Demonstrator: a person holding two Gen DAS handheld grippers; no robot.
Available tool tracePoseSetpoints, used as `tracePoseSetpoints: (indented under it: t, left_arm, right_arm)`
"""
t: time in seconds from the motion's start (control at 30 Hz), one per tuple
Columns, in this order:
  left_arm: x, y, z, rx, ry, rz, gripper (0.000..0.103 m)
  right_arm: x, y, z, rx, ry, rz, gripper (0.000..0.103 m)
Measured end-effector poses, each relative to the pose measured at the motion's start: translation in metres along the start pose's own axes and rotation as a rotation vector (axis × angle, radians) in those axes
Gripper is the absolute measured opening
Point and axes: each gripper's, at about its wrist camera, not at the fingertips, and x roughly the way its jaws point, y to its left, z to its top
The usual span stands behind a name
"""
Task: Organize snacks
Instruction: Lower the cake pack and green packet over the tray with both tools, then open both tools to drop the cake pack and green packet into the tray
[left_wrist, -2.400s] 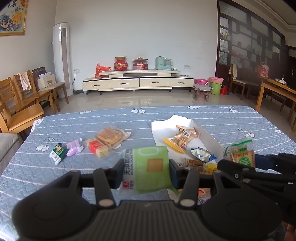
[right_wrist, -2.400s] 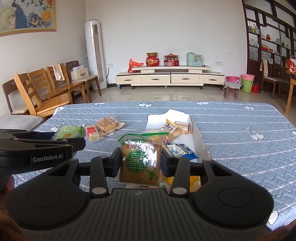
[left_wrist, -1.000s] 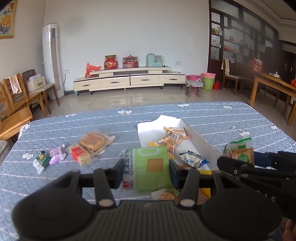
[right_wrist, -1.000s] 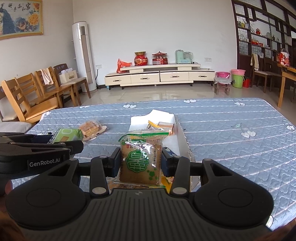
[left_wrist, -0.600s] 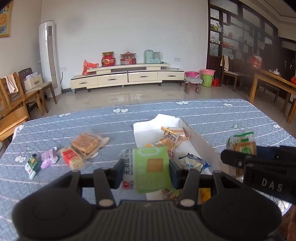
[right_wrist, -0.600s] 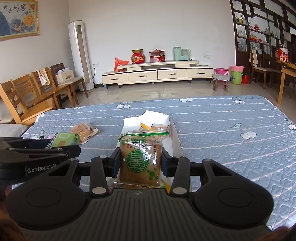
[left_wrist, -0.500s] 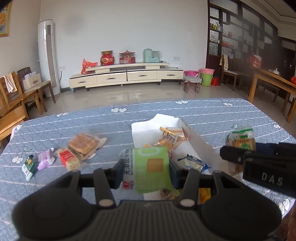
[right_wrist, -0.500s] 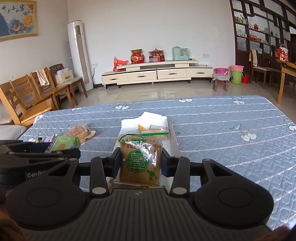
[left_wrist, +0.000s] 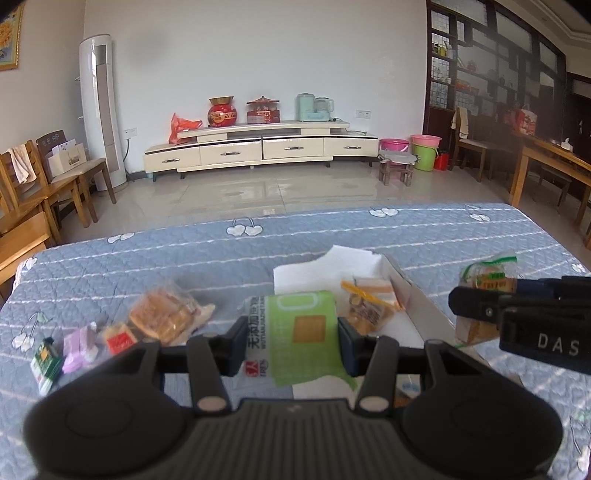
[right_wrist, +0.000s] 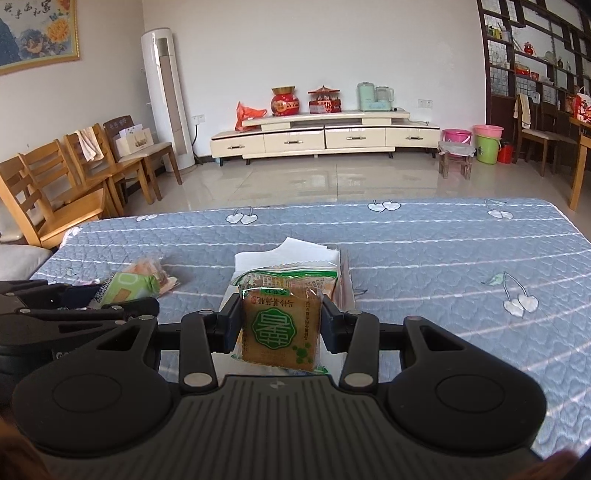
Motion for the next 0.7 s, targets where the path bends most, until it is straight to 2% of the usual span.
tracePoseSetpoints:
  t: [0.37, 0.7]
  left_arm:
    - [0.050, 0.000, 0.028, 0.004, 0.019, 0.019, 0.048]
    - [0.088, -0.001, 0.040, -0.004, 0.051, 0.000, 0.048]
  right_arm:
    - [0.040, -0.012, 0.025, -0.006, 0.035, 0.005, 0.052]
    - [0.067, -0.012, 0.034, -0.011, 0.076, 0.000, 0.052]
